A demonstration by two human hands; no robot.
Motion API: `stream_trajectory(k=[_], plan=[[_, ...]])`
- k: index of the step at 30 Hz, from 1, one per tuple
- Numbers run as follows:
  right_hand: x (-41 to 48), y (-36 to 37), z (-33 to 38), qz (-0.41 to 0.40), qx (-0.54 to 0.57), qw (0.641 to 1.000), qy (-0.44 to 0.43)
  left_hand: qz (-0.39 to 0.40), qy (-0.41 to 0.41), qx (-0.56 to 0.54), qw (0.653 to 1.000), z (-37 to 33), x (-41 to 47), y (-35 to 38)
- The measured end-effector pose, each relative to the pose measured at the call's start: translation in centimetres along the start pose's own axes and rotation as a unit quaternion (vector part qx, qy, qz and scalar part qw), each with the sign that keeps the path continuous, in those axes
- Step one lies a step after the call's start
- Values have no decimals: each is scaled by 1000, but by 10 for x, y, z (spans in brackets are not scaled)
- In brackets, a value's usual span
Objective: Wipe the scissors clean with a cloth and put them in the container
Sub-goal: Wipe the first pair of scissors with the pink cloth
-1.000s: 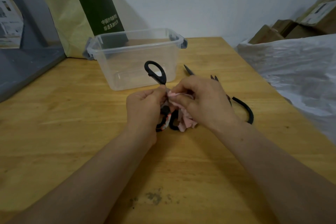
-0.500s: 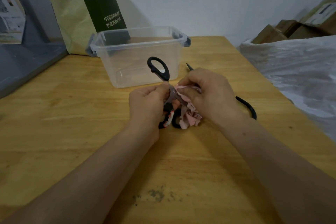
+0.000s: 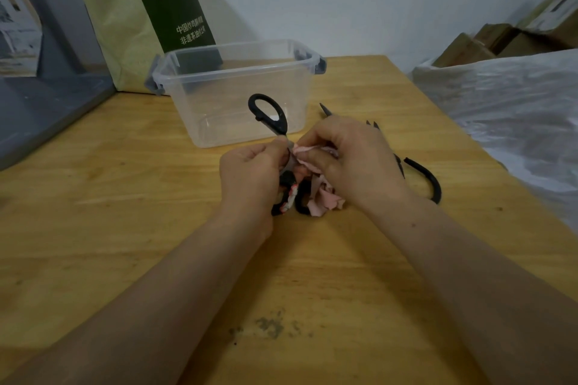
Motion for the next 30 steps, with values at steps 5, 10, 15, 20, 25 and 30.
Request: stream_trajectory(k=[5,10,15,20,25,30], plan=[[-3,6,7,24,-16,997,-66,-4,9,29,1000,2,1,-2],[2,-3,-2,-6,0,1000,23,16,14,18,1000,3,3,-1],[-2,-12,-7,-78,46,995,49,1,51,41,998,3,1,2],[-1,-3,-6,-52,24,998,8,32,36,38,998,3,1,-2],[-3,-4,-8,-65,23,997,27,26,33,36,998,4,2,0],[0,-6,-12,-73,16,996,55,39,23,48,998,5,-1,0]])
Point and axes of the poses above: each hand's wrist, its own x-axis towards the middle knuckle, its own y-axis out of the palm, z = x × y, the point moved 2 cm from there along x, towards the middle knuckle, and after that the axes turned 13 degrees about z, right-handed, at the moved point
